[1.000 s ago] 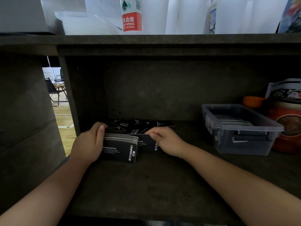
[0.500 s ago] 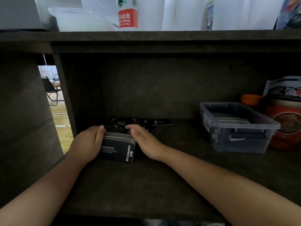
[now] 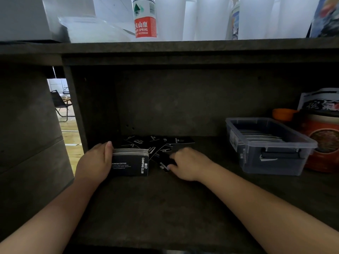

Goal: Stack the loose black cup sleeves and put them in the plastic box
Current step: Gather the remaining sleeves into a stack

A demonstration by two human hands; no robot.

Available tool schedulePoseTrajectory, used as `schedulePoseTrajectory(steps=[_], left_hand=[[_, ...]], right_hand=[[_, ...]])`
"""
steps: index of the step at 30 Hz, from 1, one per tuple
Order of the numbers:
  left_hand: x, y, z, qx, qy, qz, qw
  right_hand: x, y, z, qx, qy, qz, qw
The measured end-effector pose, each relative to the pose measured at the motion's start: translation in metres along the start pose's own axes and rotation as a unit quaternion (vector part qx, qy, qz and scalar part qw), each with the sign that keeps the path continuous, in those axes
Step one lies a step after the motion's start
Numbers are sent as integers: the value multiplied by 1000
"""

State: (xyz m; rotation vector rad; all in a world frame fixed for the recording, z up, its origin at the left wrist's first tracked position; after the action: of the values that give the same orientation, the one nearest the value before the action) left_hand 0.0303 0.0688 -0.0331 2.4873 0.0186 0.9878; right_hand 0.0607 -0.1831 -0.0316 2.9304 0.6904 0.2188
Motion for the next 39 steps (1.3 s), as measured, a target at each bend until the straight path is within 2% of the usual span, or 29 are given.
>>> schedulePoseTrajectory(steps=[2, 6, 9, 13, 15, 17, 20, 22, 24, 30, 32, 35, 39], left_hand=[[0, 0, -1, -2, 2, 0, 1000], [1, -3, -1, -10, 6, -5, 1000], [1, -5, 0, -25, 7, -17, 1000], [0, -4, -2, -42, 2, -21, 999], [0, -4, -3, -52, 0, -20, 998], [-1, -3, -4, -59, -2, -15, 998], [-1, -2, -3, -62, -1, -9, 998], [-1, -4, -2, -61, 0, -10, 998], [-1, -4, -2, -66, -2, -9, 998], [-2, -7, -3, -88, 9, 1, 996], [-3, -8, -5, -103, 21, 3, 994], [-3, -5, -3, -135, -4, -20, 991], [-2, -3, 0, -201, -15, -65, 977]], right_hand=[[2, 17, -6, 10, 14, 4, 1000], [-2, 57, 14, 82, -108, 29, 990], [0, 74, 17, 175, -105, 36, 978], [6, 78, 22, 143, -131, 44, 980], [7, 79, 20, 165, -106, 57, 979], [8, 84, 12, 244, -35, 73, 966], [7, 88, 3, 359, 69, 106, 925], [8, 80, 4, 413, 95, 123, 897], [11, 63, 7, 430, 99, 114, 890], [17, -2, 8, 438, 110, 8, 892], [17, -16, 6, 417, 130, -10, 900], [21, -29, 1, 392, 150, -30, 907], [23, -53, 7, 483, 46, -50, 873]])
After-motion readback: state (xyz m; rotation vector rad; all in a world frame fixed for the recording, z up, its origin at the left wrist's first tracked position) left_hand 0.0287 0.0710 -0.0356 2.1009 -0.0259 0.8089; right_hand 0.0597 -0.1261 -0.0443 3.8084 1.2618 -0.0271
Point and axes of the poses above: each hand's wrist, its own x-axis towards the middle knuckle, its own z-axis out of the palm, y = z × x, the point moved 5 cm from there along x, towards the middle knuckle, and after that the axes turned 7 degrees about -x, right-handed, at the moved point
